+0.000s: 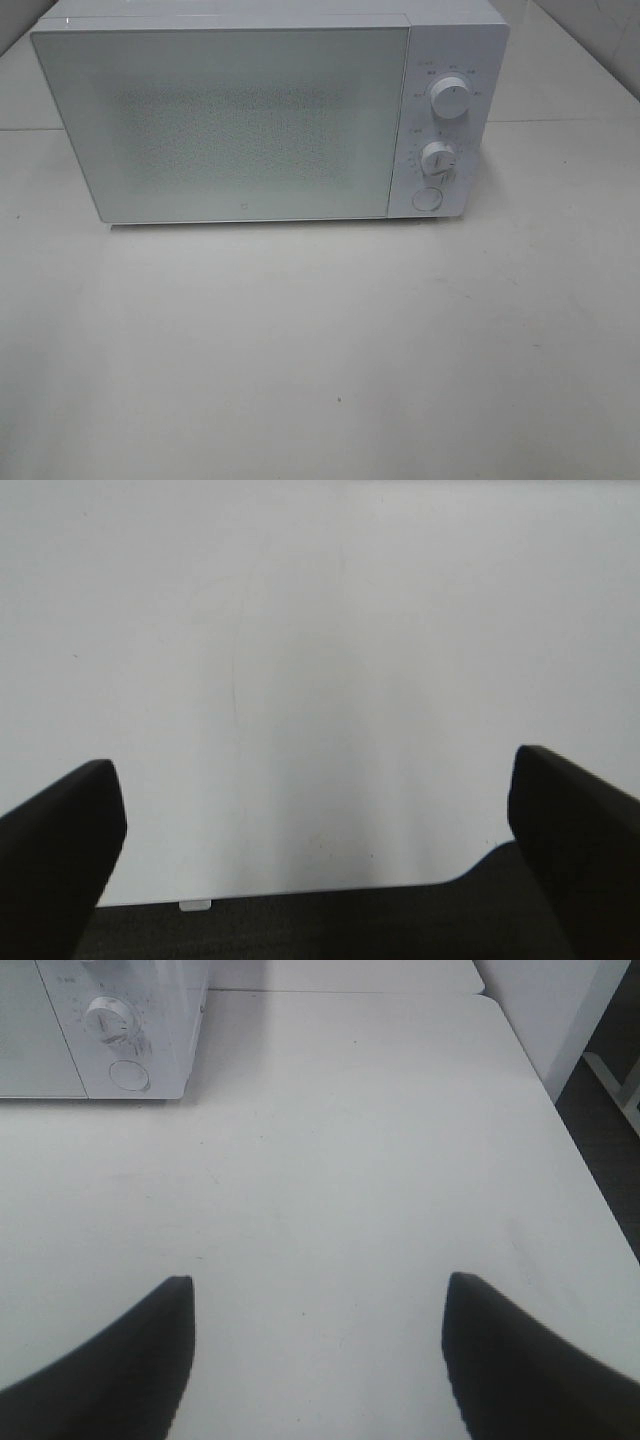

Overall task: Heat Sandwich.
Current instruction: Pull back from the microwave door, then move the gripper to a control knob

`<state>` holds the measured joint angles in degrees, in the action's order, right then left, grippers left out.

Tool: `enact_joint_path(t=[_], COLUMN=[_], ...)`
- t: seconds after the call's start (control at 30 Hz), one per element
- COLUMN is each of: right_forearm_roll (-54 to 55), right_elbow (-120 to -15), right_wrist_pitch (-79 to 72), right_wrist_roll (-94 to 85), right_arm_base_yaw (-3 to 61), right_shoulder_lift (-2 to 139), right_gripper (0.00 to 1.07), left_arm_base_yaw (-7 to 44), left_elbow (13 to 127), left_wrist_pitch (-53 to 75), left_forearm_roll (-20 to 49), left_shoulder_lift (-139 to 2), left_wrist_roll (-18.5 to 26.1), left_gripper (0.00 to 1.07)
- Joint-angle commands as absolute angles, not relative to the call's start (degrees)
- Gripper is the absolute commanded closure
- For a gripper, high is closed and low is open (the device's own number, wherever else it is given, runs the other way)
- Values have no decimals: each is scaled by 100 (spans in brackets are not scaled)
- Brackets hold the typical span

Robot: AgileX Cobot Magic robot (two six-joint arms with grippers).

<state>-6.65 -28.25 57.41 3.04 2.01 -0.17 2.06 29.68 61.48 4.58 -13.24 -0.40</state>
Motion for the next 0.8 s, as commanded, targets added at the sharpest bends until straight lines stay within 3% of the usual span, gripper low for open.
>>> enact_joint_path(t=[0.03,0.27,0.8], right_forearm_roll=[-693,-693,-699], right_elbow=[-2830,-2830,-2830], right_wrist_pitch=[5701,5701,5701], right_wrist_roll=[309,309,309], right_arm_base_yaw=[149,149,149], right_shoulder_lift=[-183,-183,-183], right_gripper=[39,39,39], left_arm_base_yaw=[126,126,126], left_elbow=[2962,2962,2962], left_wrist_pitch=[6131,6131,6131], left_forearm_roll=[504,510,516], left_shoulder_lift=[-779,189,155], left_wrist_roll=[-52,-52,-57], left_gripper=[7,7,7])
